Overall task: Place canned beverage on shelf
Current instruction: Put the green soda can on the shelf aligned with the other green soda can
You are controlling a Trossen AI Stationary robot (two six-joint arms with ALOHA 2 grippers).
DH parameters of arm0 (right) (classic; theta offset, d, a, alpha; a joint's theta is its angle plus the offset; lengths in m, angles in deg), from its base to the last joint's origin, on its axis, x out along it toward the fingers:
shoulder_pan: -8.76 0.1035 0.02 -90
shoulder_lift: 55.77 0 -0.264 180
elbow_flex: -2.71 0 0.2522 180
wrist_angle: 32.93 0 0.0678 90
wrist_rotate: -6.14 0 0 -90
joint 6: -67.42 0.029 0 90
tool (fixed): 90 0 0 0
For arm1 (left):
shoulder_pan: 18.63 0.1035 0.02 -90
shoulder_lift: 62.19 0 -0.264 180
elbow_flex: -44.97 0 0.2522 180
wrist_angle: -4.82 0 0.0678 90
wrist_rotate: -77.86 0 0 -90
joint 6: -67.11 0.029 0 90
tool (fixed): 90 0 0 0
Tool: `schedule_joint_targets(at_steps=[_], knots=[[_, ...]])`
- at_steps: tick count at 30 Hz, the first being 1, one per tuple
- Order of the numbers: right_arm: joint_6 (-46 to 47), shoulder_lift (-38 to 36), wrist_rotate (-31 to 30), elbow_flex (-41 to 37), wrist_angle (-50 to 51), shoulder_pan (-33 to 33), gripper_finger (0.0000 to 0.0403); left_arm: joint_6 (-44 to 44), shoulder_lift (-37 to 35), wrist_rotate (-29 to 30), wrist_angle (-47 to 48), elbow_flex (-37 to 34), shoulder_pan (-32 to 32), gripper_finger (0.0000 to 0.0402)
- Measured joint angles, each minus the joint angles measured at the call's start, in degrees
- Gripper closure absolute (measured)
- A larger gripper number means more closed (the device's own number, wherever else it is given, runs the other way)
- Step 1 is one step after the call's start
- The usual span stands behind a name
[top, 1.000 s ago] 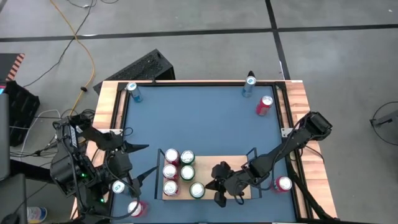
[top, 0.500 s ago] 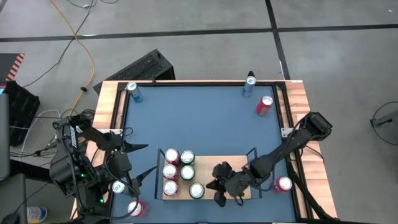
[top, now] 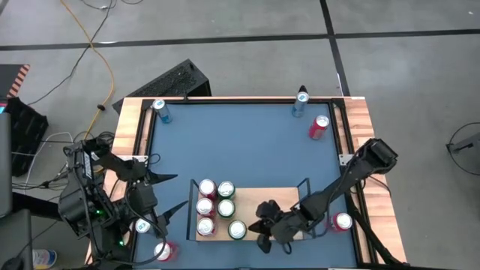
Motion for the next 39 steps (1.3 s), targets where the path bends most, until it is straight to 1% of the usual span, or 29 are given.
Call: schedule_joint_targets(at_steps=[5, 10, 18, 23, 27, 33, 36, 39], knots=[[0.97, 3.50, 1.01, 3.21, 1.29, 0.55, 0.0403, -0.06, -0.43, 0.03, 0.05, 0.00, -0.58, 0.0062], [-2.73, 3.56, 1.77, 4.76, 0.35, -0.53, 0.0403, 0.13, -1.23, 0.01, 0.26, 0.00, -0.53, 0.0062], [-6.77, 3.58, 1.94, 4.63, -1.35, -2.76, 0.0403, 0.50, -1.31, -1.11, 0.28, 0.00, -0.55, 0.0062], [-7.65, 3.58, 3.38, 4.63, -3.30, -3.69, 0.0403, 0.47, -1.31, -1.38, 0.28, 0.00, -0.57, 0.0062], [-7.38, 3.58, 4.83, 4.63, -3.18, -3.21, 0.0403, 0.76, -1.38, -1.44, 0.30, 0.00, -0.58, 0.0062], [-5.38, 3.58, 5.43, 4.63, -3.23, -0.87, 0.0403, 1.43, -1.64, -1.79, 0.64, 0.00, -0.64, 0.0062], [-5.85, 3.58, 4.68, 4.63, -3.41, -1.15, 0.0403, 1.44, -1.64, -1.95, 0.64, 0.00, -0.64, 0.0062], [-7.54, 3.58, 4.62, 4.63, -5.92, -1.66, 0.0403, 1.64, -1.64, -2.47, 0.63, 0.00, -0.64, 0.0062]])
